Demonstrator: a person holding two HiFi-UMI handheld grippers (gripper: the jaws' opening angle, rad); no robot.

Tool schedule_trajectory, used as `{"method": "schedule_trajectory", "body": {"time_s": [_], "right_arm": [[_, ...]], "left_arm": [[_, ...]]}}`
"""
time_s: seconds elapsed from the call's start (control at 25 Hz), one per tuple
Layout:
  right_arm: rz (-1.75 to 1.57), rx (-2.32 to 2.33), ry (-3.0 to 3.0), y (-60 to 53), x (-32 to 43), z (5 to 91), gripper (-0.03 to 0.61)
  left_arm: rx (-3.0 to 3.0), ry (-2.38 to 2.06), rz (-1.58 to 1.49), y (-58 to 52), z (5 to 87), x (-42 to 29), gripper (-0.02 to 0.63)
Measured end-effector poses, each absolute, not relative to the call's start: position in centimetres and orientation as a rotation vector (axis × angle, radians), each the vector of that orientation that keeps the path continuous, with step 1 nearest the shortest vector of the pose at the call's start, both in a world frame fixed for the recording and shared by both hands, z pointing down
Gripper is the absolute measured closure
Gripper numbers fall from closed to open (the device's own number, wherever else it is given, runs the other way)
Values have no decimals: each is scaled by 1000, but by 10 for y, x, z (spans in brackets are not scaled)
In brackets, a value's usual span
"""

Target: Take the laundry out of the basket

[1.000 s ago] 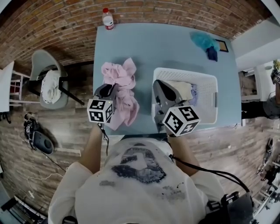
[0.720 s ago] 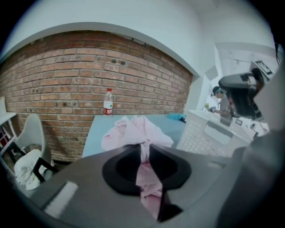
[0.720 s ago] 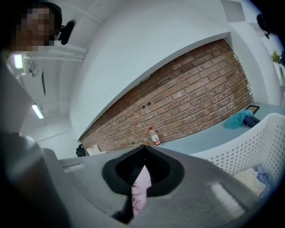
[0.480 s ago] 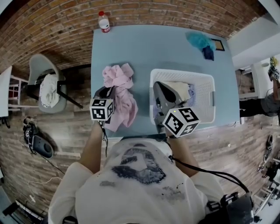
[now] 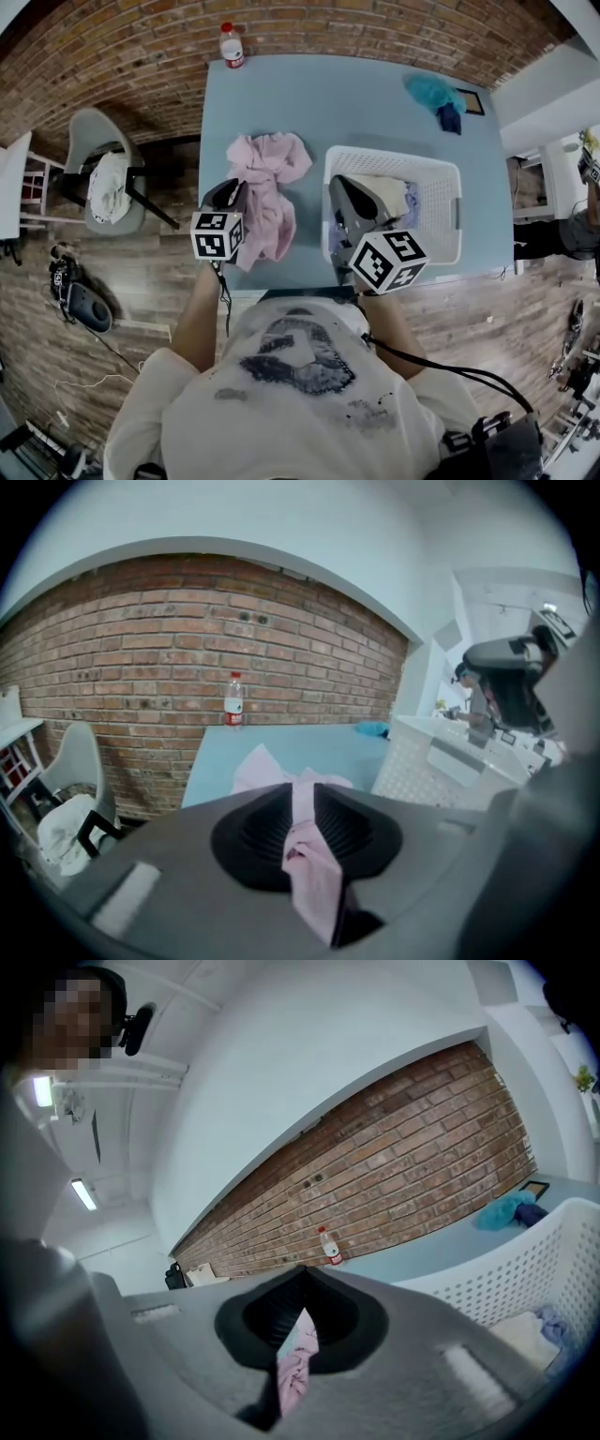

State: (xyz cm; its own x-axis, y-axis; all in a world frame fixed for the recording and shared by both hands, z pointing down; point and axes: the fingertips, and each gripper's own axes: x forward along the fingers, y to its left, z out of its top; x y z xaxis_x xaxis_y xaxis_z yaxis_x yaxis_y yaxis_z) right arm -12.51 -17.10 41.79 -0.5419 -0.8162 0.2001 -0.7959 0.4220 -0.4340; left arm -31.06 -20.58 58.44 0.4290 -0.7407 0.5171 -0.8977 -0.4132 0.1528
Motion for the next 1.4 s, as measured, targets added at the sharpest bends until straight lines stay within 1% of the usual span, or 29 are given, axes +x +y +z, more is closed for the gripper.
{"method": "schedule_trajectory", "body": {"time_s": [0.32,0.64,0.72,0.8,1.0,1.2,1.4], "right_arm": [[-753,-1451,2622,-164,-122,414,581],[-704,-1419,2645,-159,-104,403,581],[-695,-1415,2647,-158,-97,400,581],[-689,-1408,2651,-157,-89,398,581],[-672,-1396,2663,-155,-64,391,581],[-656,-1401,2669,-154,-33,387,581],[-643,-1407,2668,-154,-3,383,581]], "left_arm": [[2288,-1423,524,-196,573,-308,563],[2314,-1496,463,-191,536,-297,565],[2324,-1524,437,-189,522,-294,569],[2339,-1565,408,-187,506,-288,594],[2388,-1604,348,-182,470,-261,595],[2434,-1628,287,-178,438,-226,615],[2492,-1620,280,-174,419,-186,621]]}}
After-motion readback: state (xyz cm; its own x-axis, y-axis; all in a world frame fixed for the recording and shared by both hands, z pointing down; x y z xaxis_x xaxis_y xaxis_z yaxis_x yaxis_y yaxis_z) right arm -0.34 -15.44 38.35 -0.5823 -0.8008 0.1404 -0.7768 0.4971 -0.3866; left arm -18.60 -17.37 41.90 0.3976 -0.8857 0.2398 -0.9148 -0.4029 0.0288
